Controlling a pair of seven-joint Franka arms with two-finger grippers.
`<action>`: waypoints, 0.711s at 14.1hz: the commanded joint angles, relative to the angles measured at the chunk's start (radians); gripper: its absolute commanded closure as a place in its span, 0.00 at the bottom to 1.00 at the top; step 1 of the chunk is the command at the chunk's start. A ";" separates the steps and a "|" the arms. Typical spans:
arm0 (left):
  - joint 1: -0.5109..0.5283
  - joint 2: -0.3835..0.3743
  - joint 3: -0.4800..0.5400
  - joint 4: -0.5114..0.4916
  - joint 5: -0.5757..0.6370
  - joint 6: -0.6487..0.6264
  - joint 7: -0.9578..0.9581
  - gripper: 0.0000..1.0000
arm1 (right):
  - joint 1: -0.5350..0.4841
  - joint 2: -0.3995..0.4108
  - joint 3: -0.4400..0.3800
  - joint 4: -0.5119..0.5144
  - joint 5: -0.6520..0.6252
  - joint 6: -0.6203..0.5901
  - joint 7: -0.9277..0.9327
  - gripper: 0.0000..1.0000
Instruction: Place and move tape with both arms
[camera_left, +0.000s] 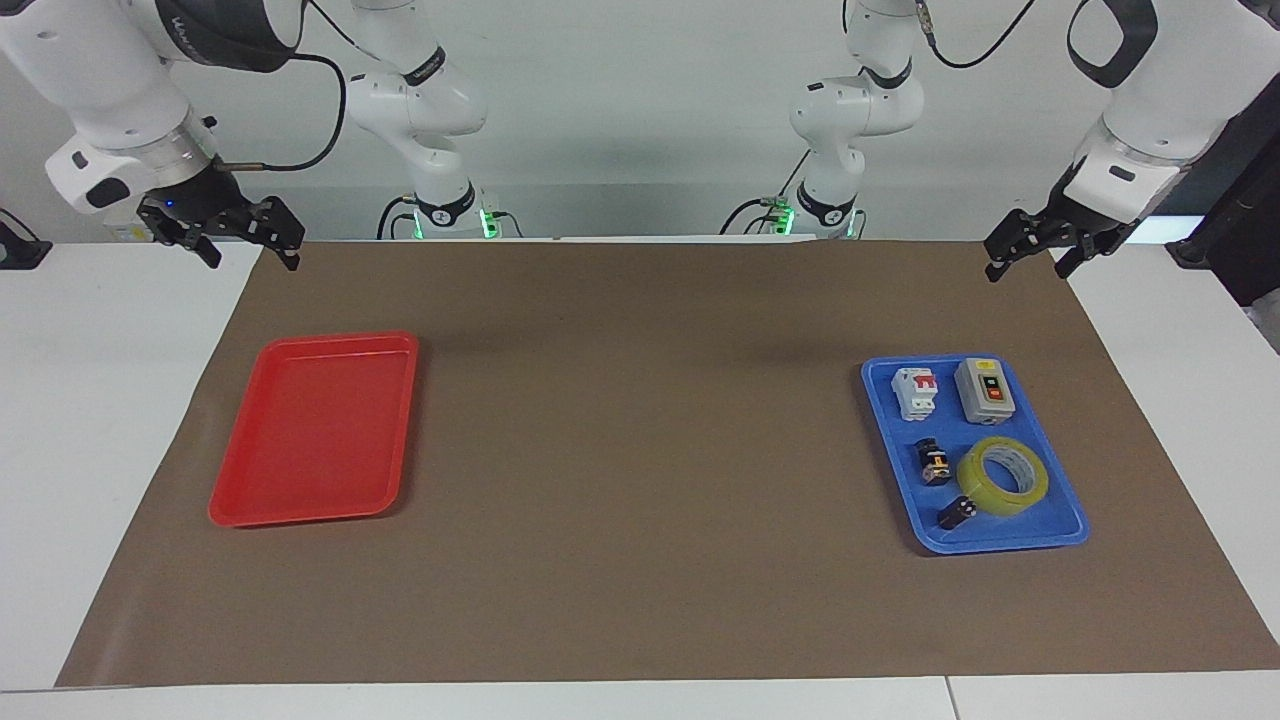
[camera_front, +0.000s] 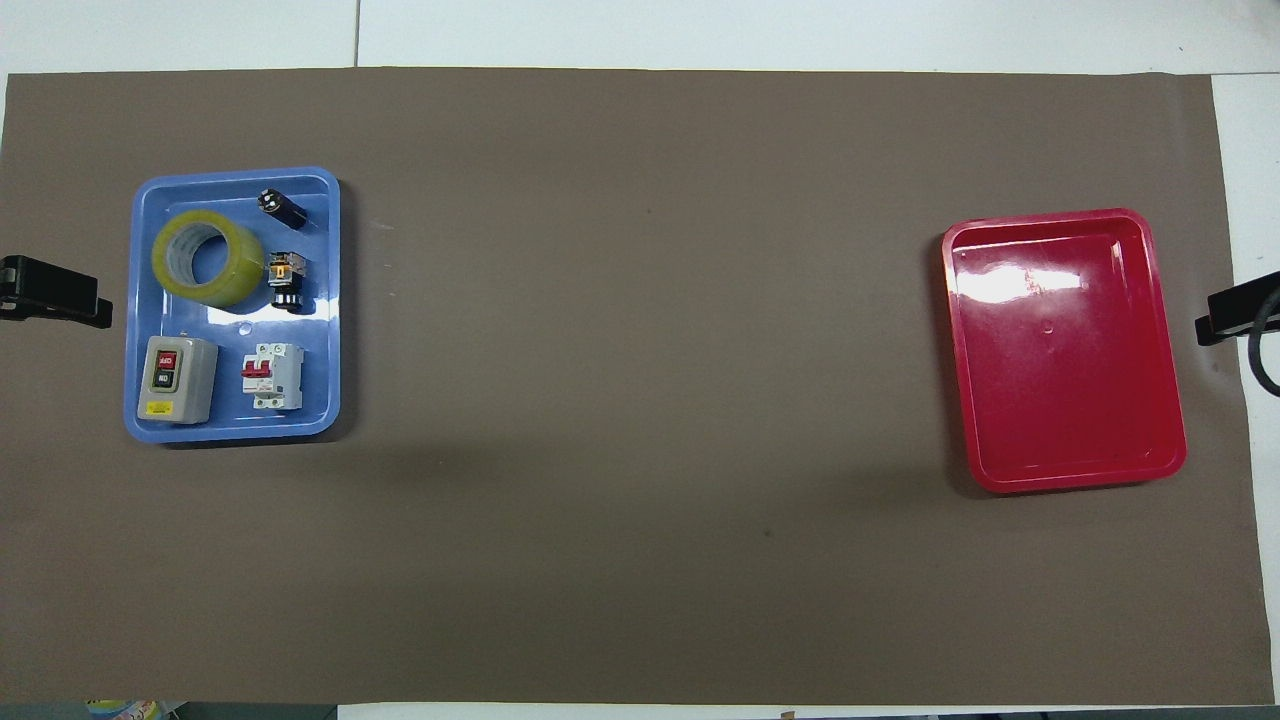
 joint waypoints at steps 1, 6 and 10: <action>0.007 -0.024 0.001 -0.039 0.024 0.032 0.005 0.00 | -0.007 -0.022 0.004 -0.026 0.019 0.019 -0.018 0.00; 0.049 0.069 0.007 -0.049 0.026 0.195 0.013 0.00 | -0.005 -0.023 0.007 -0.027 0.019 0.019 -0.015 0.00; 0.092 0.196 0.007 -0.052 0.029 0.341 0.011 0.00 | -0.005 -0.023 0.009 -0.027 0.019 0.019 -0.015 0.00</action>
